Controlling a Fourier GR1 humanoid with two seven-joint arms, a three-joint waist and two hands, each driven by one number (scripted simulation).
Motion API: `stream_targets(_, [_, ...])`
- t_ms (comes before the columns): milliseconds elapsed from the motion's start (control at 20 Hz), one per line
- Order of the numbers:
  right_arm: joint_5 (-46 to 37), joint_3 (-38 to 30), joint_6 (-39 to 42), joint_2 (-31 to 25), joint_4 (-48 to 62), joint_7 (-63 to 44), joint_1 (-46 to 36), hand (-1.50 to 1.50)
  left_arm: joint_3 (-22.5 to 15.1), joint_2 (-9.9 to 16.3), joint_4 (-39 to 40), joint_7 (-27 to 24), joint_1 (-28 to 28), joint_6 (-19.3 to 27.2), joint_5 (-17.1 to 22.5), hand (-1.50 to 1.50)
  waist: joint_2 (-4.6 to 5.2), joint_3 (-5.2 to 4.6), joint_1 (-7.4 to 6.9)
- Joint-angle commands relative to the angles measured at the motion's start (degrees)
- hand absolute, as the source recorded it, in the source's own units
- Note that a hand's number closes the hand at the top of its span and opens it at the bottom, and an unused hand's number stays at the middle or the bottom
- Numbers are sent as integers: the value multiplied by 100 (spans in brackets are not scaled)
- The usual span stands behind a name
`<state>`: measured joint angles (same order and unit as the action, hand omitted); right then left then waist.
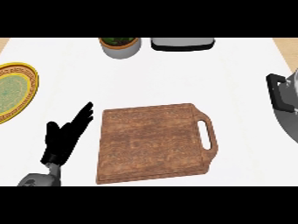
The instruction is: Pick the tomato from the cutting board and place it in the pot
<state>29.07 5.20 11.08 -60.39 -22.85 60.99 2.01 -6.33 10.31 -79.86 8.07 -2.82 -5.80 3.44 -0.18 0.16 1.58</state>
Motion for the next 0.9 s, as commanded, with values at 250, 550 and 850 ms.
stream_targets(250, [-55, -377, 195, -803, -607, 238, 119, 150, 68, 51, 43, 84, -175, -172, -6, 0, 6, -25, -99])
stream_targets(550, [-275, -286, -321, -1031, -1730, -1067, -196, 150, -106, -15, -347, 25, 325, -174, -135, 0, 2, -27, -172])
stream_targets(850, [-796, 89, -1094, -1132, -3137, -2347, -332, 150, 136, 152, 17, -31, 101, -395, -25, 0, -2, -30, -133])
